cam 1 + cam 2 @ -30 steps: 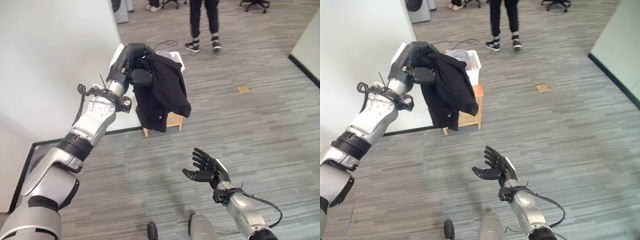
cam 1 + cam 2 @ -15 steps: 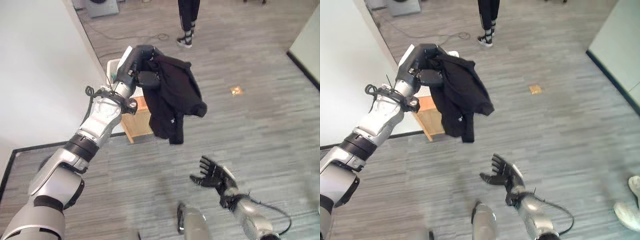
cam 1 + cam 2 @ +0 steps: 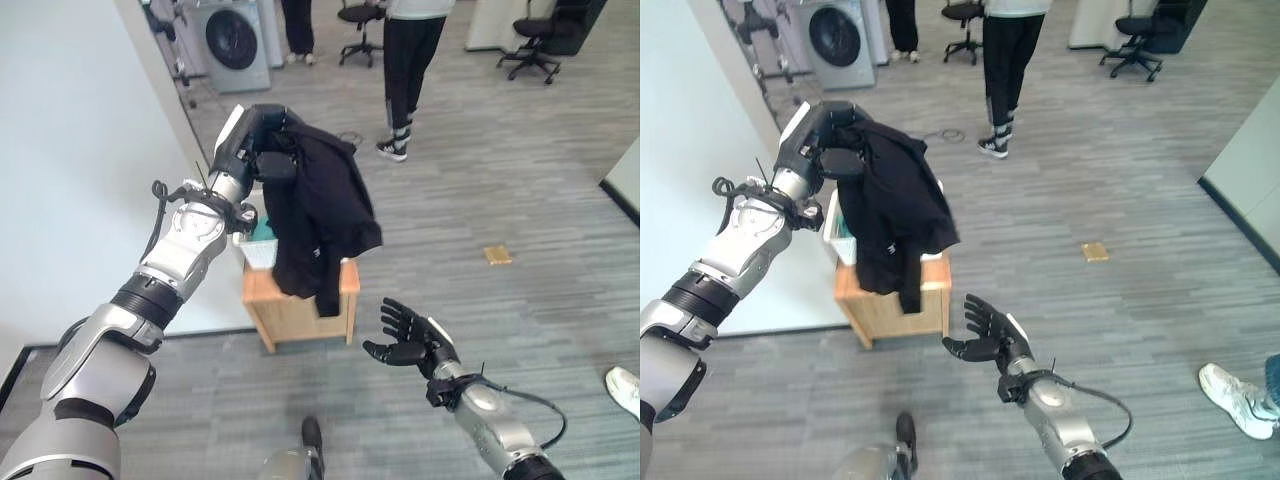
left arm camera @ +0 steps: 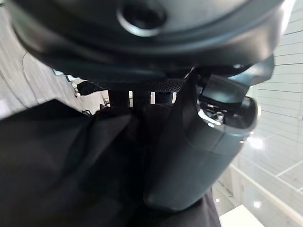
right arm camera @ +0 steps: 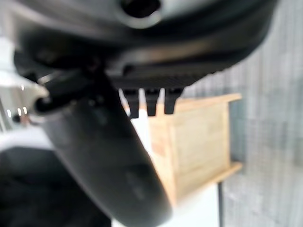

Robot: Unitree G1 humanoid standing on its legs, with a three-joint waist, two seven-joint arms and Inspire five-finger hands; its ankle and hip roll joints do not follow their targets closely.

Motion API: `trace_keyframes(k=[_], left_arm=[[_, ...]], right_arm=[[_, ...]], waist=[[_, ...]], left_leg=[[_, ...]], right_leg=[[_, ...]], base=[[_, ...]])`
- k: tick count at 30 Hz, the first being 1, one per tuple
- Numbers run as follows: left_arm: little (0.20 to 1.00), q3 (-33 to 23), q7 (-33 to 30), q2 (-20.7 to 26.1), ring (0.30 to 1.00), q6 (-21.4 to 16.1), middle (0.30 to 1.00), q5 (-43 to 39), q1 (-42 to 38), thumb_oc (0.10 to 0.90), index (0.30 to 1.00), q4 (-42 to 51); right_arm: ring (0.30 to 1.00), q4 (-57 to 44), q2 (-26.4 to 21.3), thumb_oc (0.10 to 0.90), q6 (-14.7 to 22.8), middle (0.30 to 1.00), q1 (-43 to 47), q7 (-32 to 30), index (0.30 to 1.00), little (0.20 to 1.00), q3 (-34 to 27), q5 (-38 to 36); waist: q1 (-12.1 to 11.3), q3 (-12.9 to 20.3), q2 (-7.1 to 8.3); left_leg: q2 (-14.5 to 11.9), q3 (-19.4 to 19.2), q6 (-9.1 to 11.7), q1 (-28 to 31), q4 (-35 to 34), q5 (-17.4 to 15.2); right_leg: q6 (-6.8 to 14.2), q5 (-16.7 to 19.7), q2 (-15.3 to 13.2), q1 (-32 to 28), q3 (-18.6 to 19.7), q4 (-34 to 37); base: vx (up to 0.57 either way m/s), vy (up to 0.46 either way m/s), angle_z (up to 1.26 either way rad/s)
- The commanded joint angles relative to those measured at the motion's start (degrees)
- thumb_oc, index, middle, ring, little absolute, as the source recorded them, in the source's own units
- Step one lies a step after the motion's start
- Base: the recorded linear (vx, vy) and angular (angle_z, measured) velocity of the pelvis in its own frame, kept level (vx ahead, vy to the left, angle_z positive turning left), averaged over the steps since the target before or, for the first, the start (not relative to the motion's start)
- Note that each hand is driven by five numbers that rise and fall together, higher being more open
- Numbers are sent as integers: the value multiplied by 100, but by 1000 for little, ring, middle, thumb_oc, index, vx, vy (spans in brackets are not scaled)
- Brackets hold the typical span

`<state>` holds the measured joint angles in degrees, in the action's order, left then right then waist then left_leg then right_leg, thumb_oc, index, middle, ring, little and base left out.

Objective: Pick up bed clothes into laundry basket.

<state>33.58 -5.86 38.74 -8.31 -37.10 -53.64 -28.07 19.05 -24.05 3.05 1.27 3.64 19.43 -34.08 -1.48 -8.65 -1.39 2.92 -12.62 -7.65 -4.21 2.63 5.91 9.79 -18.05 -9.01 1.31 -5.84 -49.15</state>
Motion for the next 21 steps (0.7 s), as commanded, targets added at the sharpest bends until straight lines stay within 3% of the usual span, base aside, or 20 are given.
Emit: trace_keyframes(k=[1,2,4,5,6,7,8,12,21], left_arm=[[300,-828,-200,374,300,-680,300,-96,-896,400,300,289],[300,-833,-182,372,300,-696,300,-103,-926,400,300,344],[300,-774,-176,320,300,-709,300,-134,-988,400,300,351],[300,-707,-176,261,300,-726,300,-113,-1068,400,300,378],[300,-700,-177,259,300,-726,300,-113,-1074,400,300,376],[300,-659,-169,243,300,-731,300,-89,-1125,400,300,400],[300,-639,-232,255,300,-812,300,10,-1179,400,300,397],[300,-524,-201,297,300,-774,300,309,-1362,400,300,300],[300,-57,86,374,300,-601,300,-104,-2117,400,300,-1009]], right_arm=[[900,-217,202,800,420,900,628,157,900,900,-133,55],[900,-210,206,800,434,900,643,155,900,900,-137,15],[900,-277,141,800,413,900,572,141,900,900,-216,23],[900,-308,81,800,409,900,499,151,900,900,-271,67],[900,-311,84,800,407,900,496,151,900,900,-276,69],[900,-353,44,800,392,900,433,150,900,900,-337,101],[900,-352,-24,800,399,900,296,161,900,900,-408,159],[900,-281,48,800,372,900,148,238,900,900,-419,44],[900,-308,40,800,318,900,-178,480,900,900,-373,-89]], waist=[[114,56,-192],[179,23,-173],[339,-16,-231],[453,-27,-135],[466,-29,-146],[498,-5,-85],[480,51,44],[379,305,122],[596,487,49]], left_leg=[[-302,157,455,356,31,-304],[-301,273,549,568,-114,-367],[-272,550,617,715,-207,-362],[-169,780,706,859,-265,-473],[-184,797,709,855,-268,-458],[-147,922,768,912,-308,-519],[-111,1099,834,899,-328,-590],[-93,1118,878,974,-545,-559],[-256,1128,1026,933,-763,-489]], right_leg=[[285,2403,-268,-59,-85,1033],[183,2287,-586,210,-292,1615],[132,2124,-469,420,-182,2110],[141,1969,-380,442,-3,2909],[135,2010,-365,406,-33,2973],[168,2032,-388,323,-29,3611],[253,2035,-404,99,95,4346],[349,2187,-417,-327,-48,4740],[297,2090,-196,-554,-114,5177]], base=[[467,-20,87],[424,-73,72],[387,-116,66],[284,-122,90],[273,-156,105],[220,-170,100],[228,-170,113],[137,-102,85],[67,-25,0]])
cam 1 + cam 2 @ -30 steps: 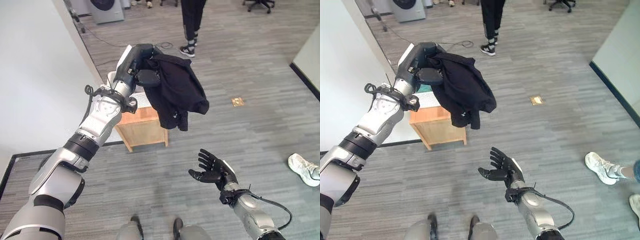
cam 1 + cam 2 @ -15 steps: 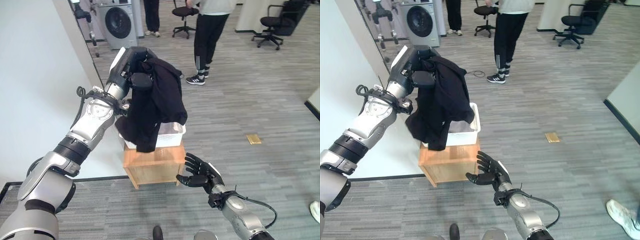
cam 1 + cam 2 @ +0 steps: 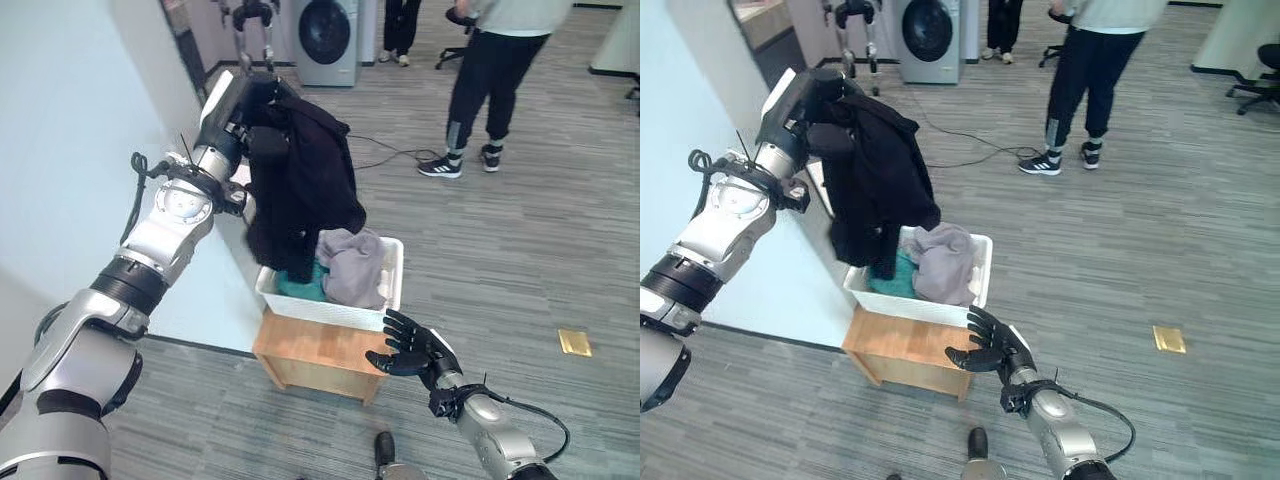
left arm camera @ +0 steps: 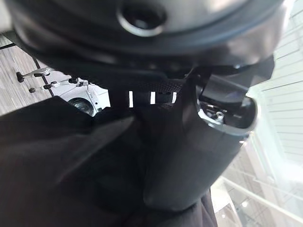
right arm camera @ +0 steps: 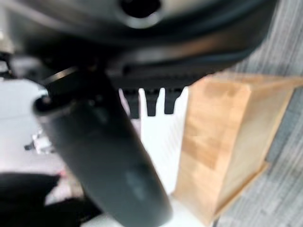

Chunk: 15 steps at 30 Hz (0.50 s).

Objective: Pick up bed clothes into laundry basket.

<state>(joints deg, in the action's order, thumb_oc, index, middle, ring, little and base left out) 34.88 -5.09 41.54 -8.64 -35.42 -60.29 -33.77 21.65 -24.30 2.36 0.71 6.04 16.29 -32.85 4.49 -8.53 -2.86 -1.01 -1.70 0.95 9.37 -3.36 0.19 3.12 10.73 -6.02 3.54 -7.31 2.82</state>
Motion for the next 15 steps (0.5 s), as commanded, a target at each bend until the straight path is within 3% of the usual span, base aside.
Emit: trace_keyframes(k=[1,5,15], left_arm=[[300,-188,51,65,300,-540,300,-335,-1446,400,300,-525],[300,-24,241,21,300,-440,300,-261,-1544,400,300,-827],[300,-203,208,-43,300,-286,300,-172,-1487,400,300,-1581]], right_arm=[[900,-580,72,800,381,900,-148,252,900,900,-63,-221],[900,-567,104,800,346,900,-293,334,900,900,-41,-293],[900,-604,94,800,339,900,-497,342,900,900,-131,-395]], waist=[[25,476,198],[139,433,224],[376,358,178]], left_leg=[[127,27,175,-455,-164,90],[99,2,245,-637,-164,148],[99,-81,238,-673,-164,99]], right_leg=[[962,-784,-493,-776,46,-3],[970,-774,-500,-688,56,-6],[970,-783,-497,-492,245,-143]], base=[[5,-3,-15],[-16,-2,-11],[21,23,-5]])
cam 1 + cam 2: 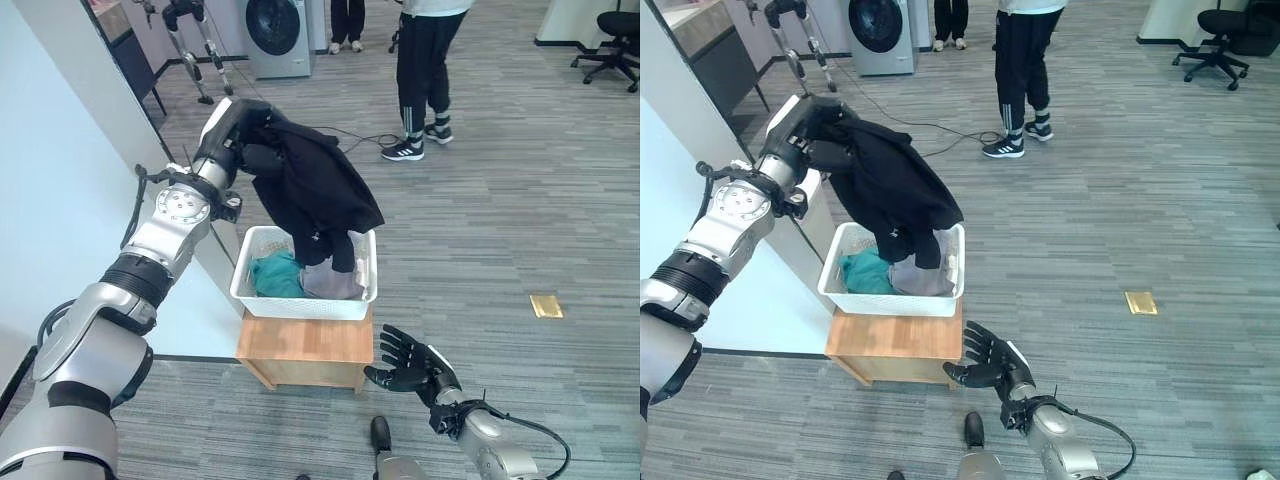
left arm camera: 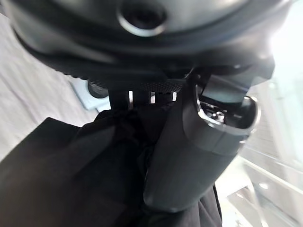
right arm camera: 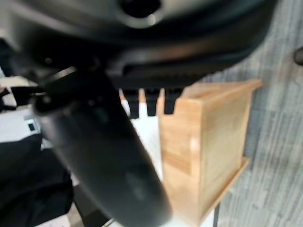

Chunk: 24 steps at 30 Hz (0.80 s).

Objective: Pick up bed clothes into laundry basket.

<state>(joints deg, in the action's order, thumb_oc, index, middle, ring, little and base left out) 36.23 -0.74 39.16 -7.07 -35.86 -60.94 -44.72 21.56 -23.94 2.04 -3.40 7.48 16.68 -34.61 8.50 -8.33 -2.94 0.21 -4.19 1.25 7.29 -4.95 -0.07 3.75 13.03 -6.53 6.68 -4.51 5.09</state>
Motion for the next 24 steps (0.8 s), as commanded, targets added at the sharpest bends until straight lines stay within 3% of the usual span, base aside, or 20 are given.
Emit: trace_keyframes(k=[1,15,24], left_arm=[[300,-400,-219,147,300,-403,300,-151,-1400,400,300,-611],[300,-358,-126,136,300,-346,300,60,-1455,400,300,-809],[300,-356,-173,355,300,-305,300,615,-1295,400,300,-1000]], right_arm=[[900,-572,54,800,346,900,-111,216,900,900,-138,-175],[900,-615,55,800,341,900,-32,243,900,900,32,31],[900,-627,-44,800,365,900,-37,278,900,900,96,131]], waist=[[20,330,193],[149,179,175],[198,-150,325]], left_leg=[[-25,150,199,-450,-5,106],[-87,-80,241,-581,-5,99],[-166,-201,285,-953,-5,193]], right_leg=[[898,-1014,-444,-787,13,-399],[913,-931,-388,-646,98,-172],[893,-821,-308,-274,220,-88]], base=[[56,22,-11],[14,13,-8],[-49,7,-13]])
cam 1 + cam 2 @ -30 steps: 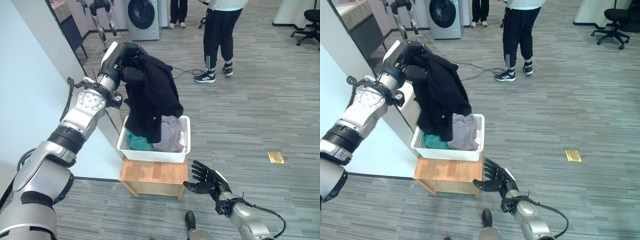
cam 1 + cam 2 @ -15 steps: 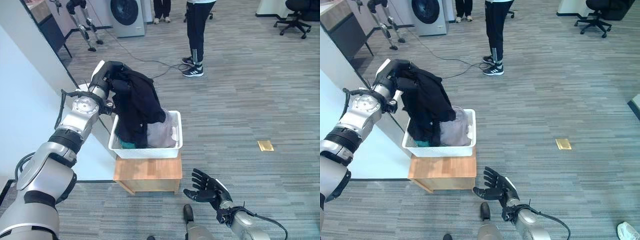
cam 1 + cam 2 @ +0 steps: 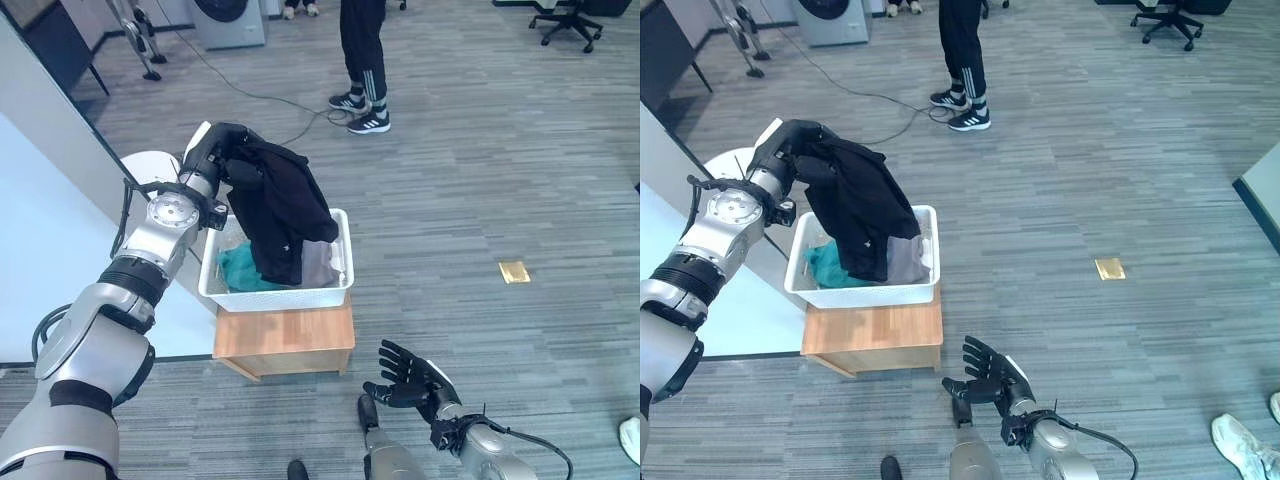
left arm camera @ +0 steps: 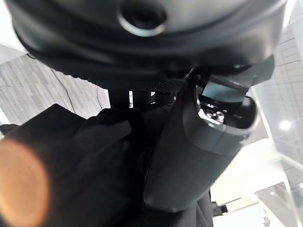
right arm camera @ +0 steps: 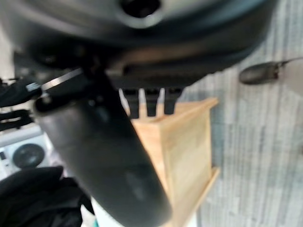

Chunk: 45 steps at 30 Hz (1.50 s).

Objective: Pick up bed clothes into laundry basket.

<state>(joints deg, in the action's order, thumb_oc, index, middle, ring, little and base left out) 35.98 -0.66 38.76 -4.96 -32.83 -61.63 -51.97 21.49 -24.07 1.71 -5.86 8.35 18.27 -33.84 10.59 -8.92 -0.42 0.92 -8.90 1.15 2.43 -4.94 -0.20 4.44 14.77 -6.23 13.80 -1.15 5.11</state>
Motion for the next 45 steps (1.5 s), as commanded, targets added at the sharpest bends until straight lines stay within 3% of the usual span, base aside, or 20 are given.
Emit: trace_keyframes(k=[1,5,6,10,19,26,29,32,33,34,36,39,45], left_arm=[[300,-358,-182,401,300,-504,300,377,-1154,400,300,-255],[300,-425,-231,328,300,-474,300,624,-1000,400,300,-349],[900,-356,-167,317,900,-433,900,737,-994,800,900,-390],[900,150,-9,375,900,-347,900,1538,-1259,800,900,-553],[900,991,4,790,900,-488,900,2669,-1612,800,900,270],[900,1111,-102,1039,900,-627,900,2802,-1623,800,900,954],[900,925,-157,1268,900,-801,900,2450,-1412,800,900,1556],[900,48,129,1448,900,-1225,900,941,-421,800,900,2619],[900,-764,218,1315,900,-1343,900,195,428,800,900,3088],[900,-1181,267,1162,900,-1308,900,-84,1005,800,900,3318],[900,-2175,564,397,900,-1248,900,-773,2617,800,900,3906],[900,-2800,1098,-860,900,-800,900,-1705,4499,800,900,3956],[900,-3283,1470,-2151,900,-173,900,-2525,6600,800,900,3473]], right_arm=[[900,-631,-36,800,408,900,204,190,900,900,-71,62],[900,-656,-56,800,440,900,177,194,900,900,-53,105],[900,-646,-73,800,441,900,206,194,900,900,-32,124],[900,-627,-103,800,449,900,272,252,900,900,37,166],[900,-702,-182,800,535,900,86,371,900,900,-93,249],[900,-683,-233,800,577,900,81,403,900,900,-141,287],[900,-701,-247,800,600,900,99,403,900,900,-151,344],[900,-838,-251,800,639,900,48,421,900,900,-211,536],[900,-900,-274,800,637,900,-67,461,900,900,-266,520],[900,-922,-257,800,640,900,-107,452,900,900,-316,533],[900,-1013,-190,800,645,900,-291,435,900,900,-502,626],[900,-1078,-111,800,582,900,-561,415,900,900,-865,730],[900,-1218,120,800,470,900,-1006,364,900,900,-1373,968]], waist=[[-12,-120,96],[1,-210,175],[14,-231,191],[31,-257,170],[1,-247,-10],[-94,-147,-118],[-156,-119,-154],[-276,-73,-140],[-314,-40,-149],[-351,-23,-140],[-465,6,-92],[-573,42,-13],[-802,151,63]], left_leg=[[-247,256,300,-498,-6,212],[-287,222,315,-611,-6,239],[-296,221,317,-628,-6,243],[-301,192,315,-637,-6,232],[-235,199,288,-528,-6,156],[-200,241,272,-425,-6,126],[-189,294,274,-386,-6,122],[-179,341,275,-346,-6,111],[-178,364,273,-304,-6,98],[-173,380,273,-302,-6,98],[-169,435,260,-261,-6,78],[-173,490,231,-170,-6,50],[-133,664,132,-45,-6,21]], right_leg=[[819,-990,-326,-957,-101,-84],[802,-982,-291,-849,-64,-69],[801,-974,-283,-818,-59,-69],[810,-969,-279,-783,-23,-64],[849,-1006,-335,-862,-85,-76],[869,-1041,-356,-987,-136,-52],[875,-1060,-375,-1049,-189,-50],[869,-1086,-387,-1111,-228,-44],[859,-1108,-393,-1172,-243,-42],[847,-1117,-396,-1180,-254,-44],[795,-1171,-398,-1250,-286,-50],[722,-1246,-387,-1373,-322,-82],[619,-1389,-406,-1551,-385,-233]], base=[[-41,-4,-13],[-26,-4,-1],[0,0,0],[4,4,-1],[6,4,0],[28,-7,-1],[4,-8,-1],[18,-19,4],[0,0,0],[23,-36,-8],[10,-43,-6],[17,-42,6],[15,-40,6]])
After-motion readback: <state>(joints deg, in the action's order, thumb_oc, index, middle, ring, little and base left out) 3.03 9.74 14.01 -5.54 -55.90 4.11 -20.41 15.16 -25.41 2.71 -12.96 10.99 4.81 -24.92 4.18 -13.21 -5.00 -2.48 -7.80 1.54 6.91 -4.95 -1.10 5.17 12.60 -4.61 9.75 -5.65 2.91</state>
